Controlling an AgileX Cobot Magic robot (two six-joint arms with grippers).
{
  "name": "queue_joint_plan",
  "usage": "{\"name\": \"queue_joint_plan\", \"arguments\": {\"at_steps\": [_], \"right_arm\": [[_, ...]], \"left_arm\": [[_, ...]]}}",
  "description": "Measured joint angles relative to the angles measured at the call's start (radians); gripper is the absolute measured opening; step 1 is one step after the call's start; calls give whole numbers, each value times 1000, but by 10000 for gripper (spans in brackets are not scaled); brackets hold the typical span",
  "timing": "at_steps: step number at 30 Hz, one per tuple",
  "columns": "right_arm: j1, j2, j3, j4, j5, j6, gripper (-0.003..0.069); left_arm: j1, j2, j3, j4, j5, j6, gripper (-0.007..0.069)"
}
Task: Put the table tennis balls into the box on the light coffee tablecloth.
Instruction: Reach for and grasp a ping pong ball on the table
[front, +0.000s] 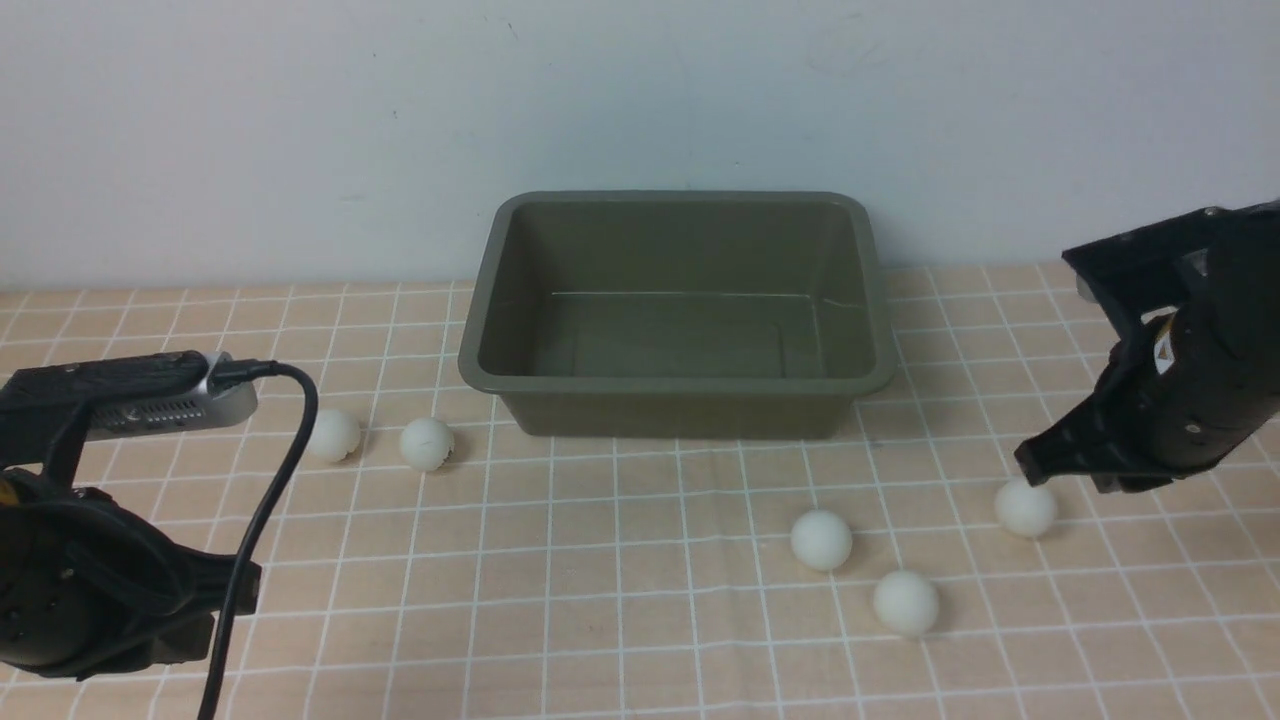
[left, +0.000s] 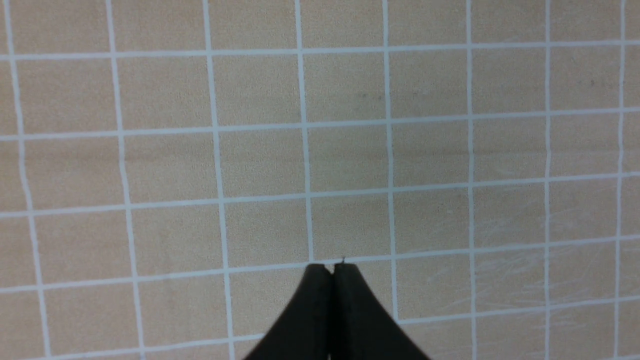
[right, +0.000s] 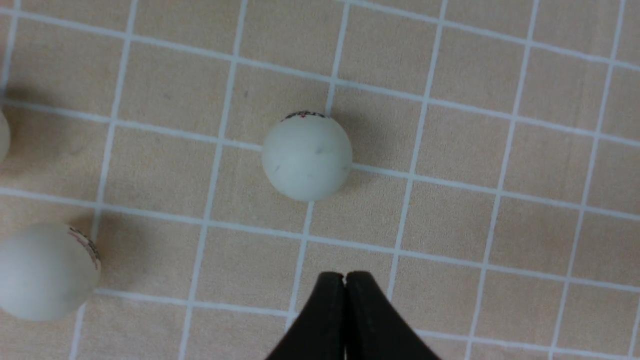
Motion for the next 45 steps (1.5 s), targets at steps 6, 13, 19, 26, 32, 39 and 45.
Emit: {"name": "queue_joint_plan", "arguments": {"at_steps": [6, 13, 19, 26, 32, 39, 45], "right_arm": [[1, 0, -2, 32, -7, 0, 6], [1, 0, -2, 122, -18, -84, 46], [1, 0, -2, 199, -19, -169, 185], [1, 0, -2, 220, -18, -188, 479], [1, 2, -2, 185, -89, -157, 616], [-50, 74, -6, 166, -120, -126, 632], [-65, 178, -73, 160, -103, -128, 628]], "left_arm": [[0, 0, 0, 0, 1, 4, -69], [0, 0, 0, 0, 1, 7, -69], [0, 0, 0, 0, 1, 7, -69], [0, 0, 0, 0, 2, 7, -69], [0, 0, 0, 0, 3, 7, -69], [0, 0, 0, 0, 4, 7, -69], [0, 0, 0, 0, 4, 7, -69]]}}
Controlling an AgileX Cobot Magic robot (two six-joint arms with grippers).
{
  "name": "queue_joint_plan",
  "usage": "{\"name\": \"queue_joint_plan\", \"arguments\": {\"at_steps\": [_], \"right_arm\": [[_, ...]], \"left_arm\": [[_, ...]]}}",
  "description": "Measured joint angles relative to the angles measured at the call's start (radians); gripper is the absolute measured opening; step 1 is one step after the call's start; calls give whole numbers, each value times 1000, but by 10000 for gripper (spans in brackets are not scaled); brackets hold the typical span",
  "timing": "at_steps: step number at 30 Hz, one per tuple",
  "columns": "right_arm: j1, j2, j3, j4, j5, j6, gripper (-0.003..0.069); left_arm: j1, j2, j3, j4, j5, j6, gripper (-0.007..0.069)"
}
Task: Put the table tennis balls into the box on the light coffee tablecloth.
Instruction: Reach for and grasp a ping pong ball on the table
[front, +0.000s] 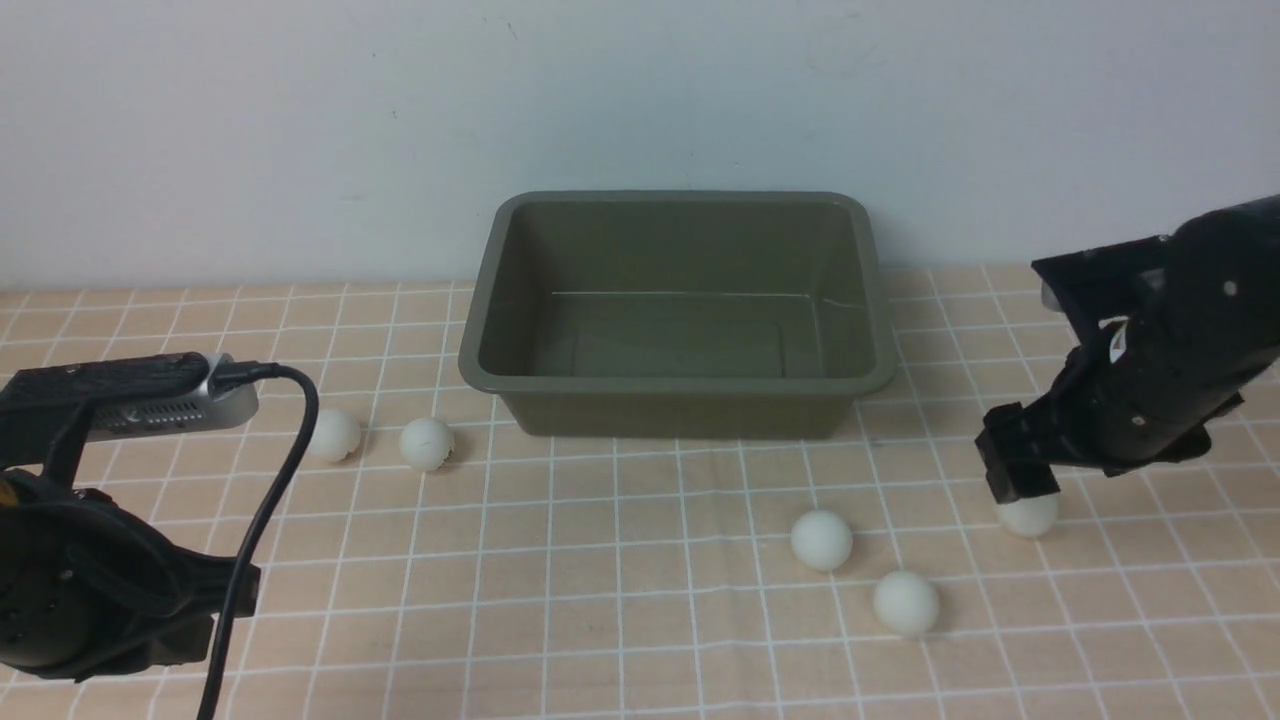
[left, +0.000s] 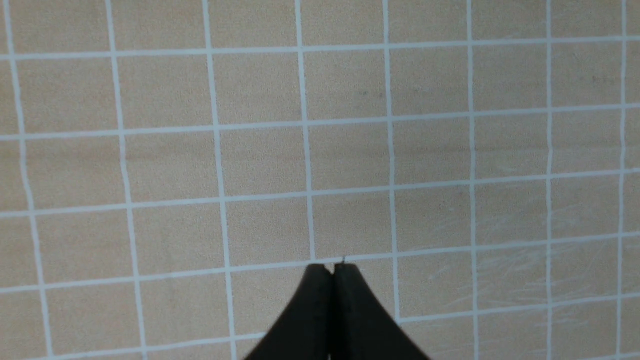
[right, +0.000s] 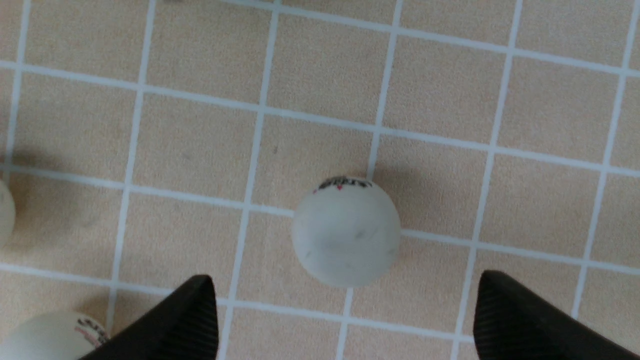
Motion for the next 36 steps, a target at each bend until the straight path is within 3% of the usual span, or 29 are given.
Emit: {"name": "queue_joint_plan", "arguments": {"at_steps": [13, 26, 36], "right_arm": [[-5, 145, -95, 11, 43, -16, 603], [-5, 149, -96, 13, 43, -27, 538], [-5, 161, -97, 13, 41, -34, 536]], "left_arm": [[0, 0, 0, 0, 0, 0, -69], [0, 0, 0, 0, 0, 0, -69], [0, 0, 0, 0, 17, 0, -69]]}}
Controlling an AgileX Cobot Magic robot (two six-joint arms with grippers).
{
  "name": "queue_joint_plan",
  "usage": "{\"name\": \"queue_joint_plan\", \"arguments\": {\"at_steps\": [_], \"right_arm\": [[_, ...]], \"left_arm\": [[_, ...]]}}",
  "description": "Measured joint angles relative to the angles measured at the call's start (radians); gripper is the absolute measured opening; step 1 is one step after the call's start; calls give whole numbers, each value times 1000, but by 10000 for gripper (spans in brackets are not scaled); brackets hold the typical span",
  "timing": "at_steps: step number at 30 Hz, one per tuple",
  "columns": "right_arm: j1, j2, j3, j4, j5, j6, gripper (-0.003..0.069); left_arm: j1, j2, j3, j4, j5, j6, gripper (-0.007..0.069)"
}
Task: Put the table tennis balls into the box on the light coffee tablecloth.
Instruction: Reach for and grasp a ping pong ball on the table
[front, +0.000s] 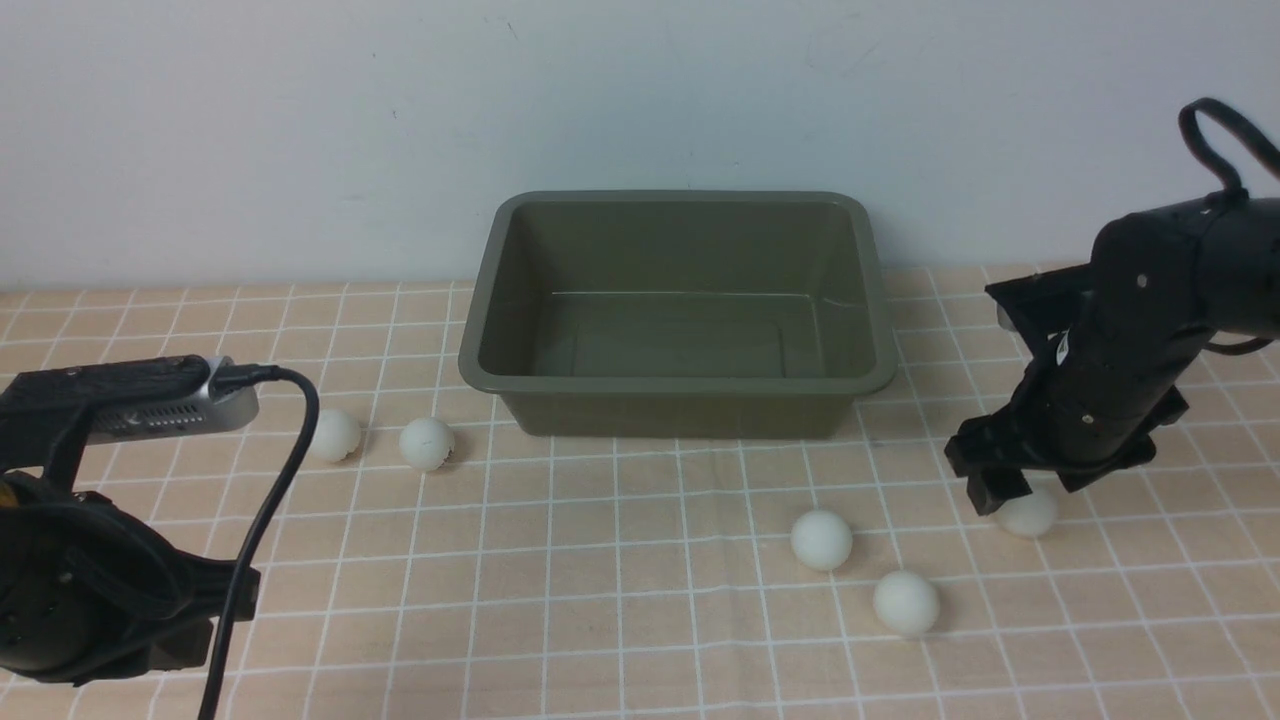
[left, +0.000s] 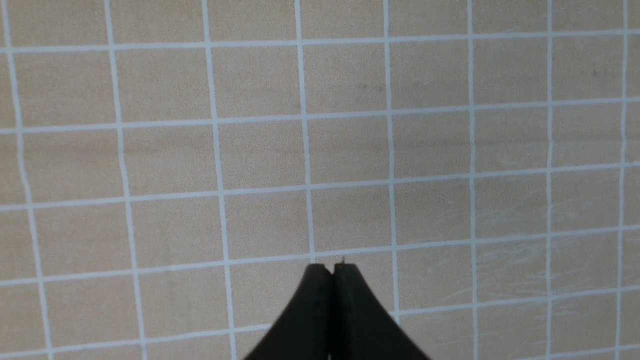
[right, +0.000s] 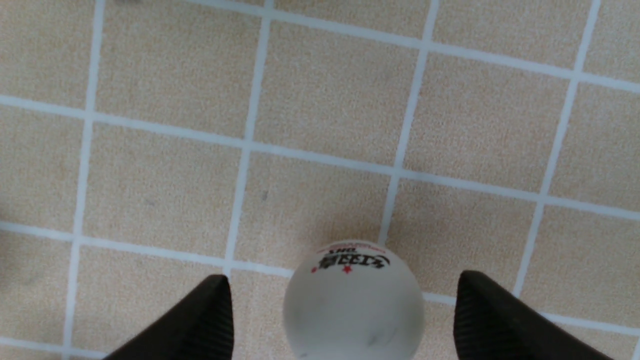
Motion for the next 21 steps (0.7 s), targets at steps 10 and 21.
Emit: {"name": "queue_joint_plan", "arguments": {"at_steps": [10, 21], "right_arm": [[0, 39, 0, 1, -1, -1, 494], [0, 39, -44, 1, 65, -3, 366]], "left_arm": [[0, 0, 0, 0, 5, 0, -69], [0, 0, 0, 0, 9, 0, -69]]}}
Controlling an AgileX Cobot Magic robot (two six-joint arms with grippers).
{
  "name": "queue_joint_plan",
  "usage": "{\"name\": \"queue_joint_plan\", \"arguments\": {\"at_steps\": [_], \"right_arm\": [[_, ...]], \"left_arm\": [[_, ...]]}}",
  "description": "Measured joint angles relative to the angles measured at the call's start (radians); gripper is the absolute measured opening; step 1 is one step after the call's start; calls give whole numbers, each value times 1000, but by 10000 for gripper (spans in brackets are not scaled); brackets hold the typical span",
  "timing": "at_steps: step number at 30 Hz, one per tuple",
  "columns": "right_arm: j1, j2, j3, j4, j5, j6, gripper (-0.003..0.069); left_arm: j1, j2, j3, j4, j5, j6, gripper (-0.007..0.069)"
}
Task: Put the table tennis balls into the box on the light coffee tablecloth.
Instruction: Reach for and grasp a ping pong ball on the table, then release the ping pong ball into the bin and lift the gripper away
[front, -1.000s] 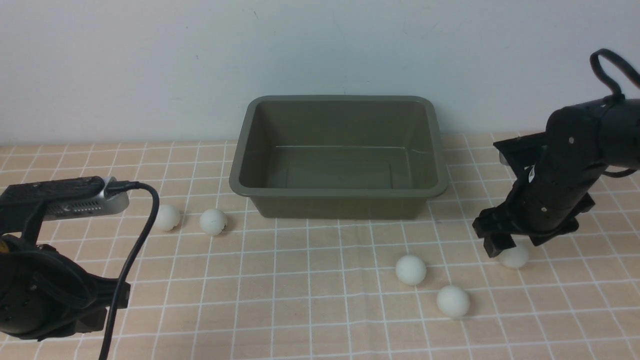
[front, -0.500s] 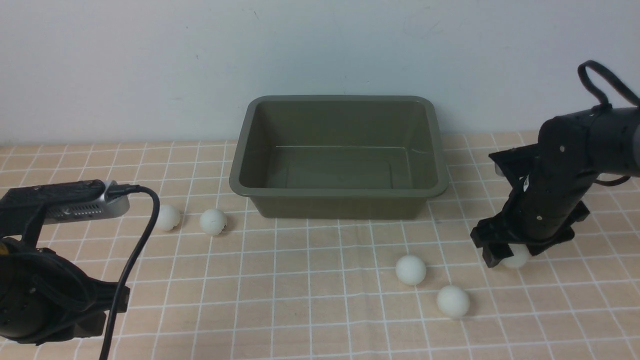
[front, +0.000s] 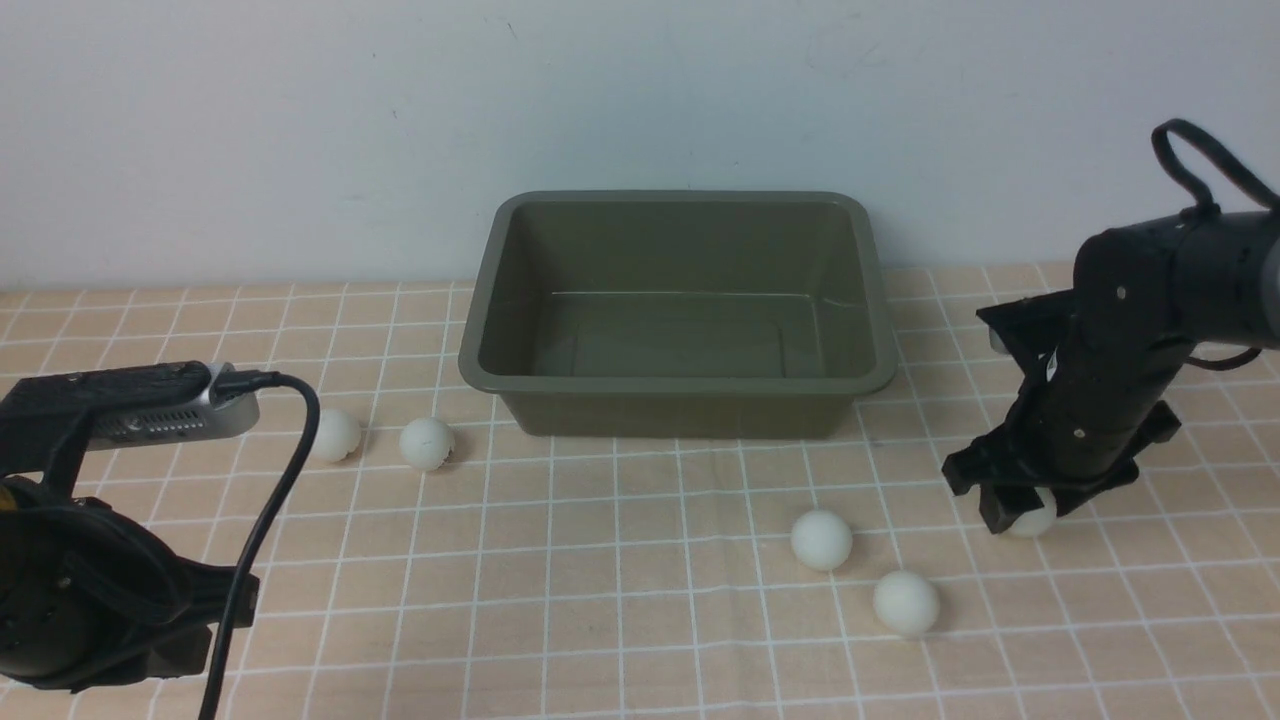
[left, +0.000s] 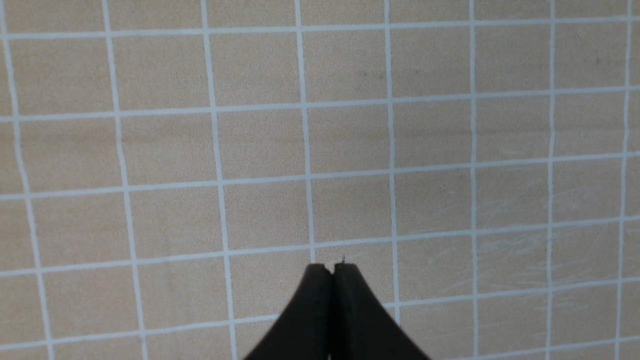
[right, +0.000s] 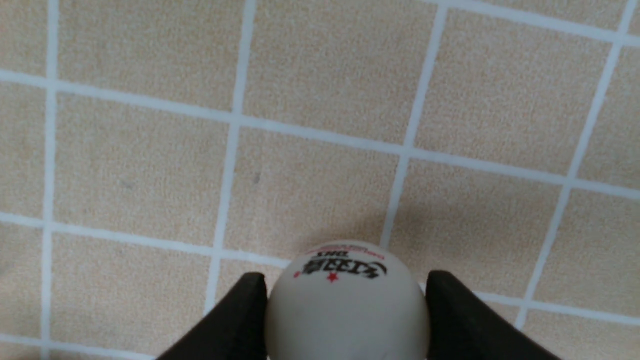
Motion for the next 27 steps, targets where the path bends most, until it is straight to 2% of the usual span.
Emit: {"name": "queue_joint_plan", "arguments": {"at_steps": [8, 12, 18, 27], "right_arm": [[0, 0, -233, 1, 204, 0, 366], [0, 0, -408, 56, 280, -10, 366], [30, 25, -577, 236, 285, -114, 366], [121, 187, -667, 275, 219, -140, 366]], "left_arm": [[0, 0, 0, 0, 10, 0, -69], [0, 0, 0, 0, 16, 0, -69], [0, 0, 0, 0, 18, 0, -69], [0, 0, 0, 0, 19, 0, -69]]}}
